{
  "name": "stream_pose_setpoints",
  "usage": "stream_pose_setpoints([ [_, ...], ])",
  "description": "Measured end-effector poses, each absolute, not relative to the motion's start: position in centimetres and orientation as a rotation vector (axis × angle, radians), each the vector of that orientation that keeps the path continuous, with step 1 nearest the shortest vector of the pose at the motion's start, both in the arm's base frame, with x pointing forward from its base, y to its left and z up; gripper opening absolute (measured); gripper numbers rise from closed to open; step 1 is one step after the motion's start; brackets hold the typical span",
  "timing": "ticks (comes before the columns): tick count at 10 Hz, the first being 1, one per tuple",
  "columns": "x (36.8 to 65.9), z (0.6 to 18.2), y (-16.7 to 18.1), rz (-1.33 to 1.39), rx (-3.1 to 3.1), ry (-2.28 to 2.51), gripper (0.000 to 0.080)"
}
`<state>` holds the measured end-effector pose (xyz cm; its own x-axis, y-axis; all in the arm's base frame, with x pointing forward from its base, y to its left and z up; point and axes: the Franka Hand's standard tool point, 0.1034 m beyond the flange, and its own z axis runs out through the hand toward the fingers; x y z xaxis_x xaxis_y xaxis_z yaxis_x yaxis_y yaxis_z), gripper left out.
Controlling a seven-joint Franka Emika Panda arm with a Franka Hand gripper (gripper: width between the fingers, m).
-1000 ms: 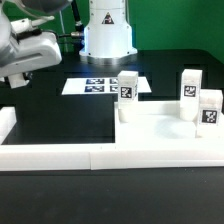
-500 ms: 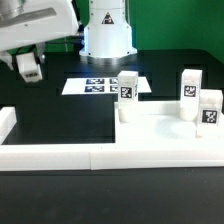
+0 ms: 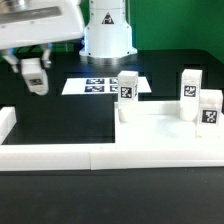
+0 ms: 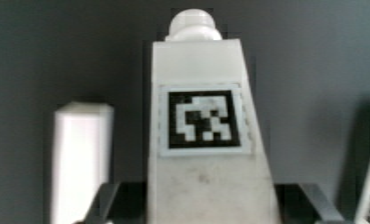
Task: Assemble square table
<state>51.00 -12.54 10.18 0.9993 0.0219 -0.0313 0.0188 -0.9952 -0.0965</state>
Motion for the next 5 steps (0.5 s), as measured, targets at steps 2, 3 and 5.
stream_pose_setpoints([
  [2, 55.6, 11.9, -8.1, -0.121, -3.045, 0.08, 0.0291],
  [3, 57.2, 13.3, -6.8, -0.222, -3.045, 0.09, 0.0291],
  [5, 57.9, 14.2, -7.3, -0.448, -3.076, 0.072, 0.0291],
])
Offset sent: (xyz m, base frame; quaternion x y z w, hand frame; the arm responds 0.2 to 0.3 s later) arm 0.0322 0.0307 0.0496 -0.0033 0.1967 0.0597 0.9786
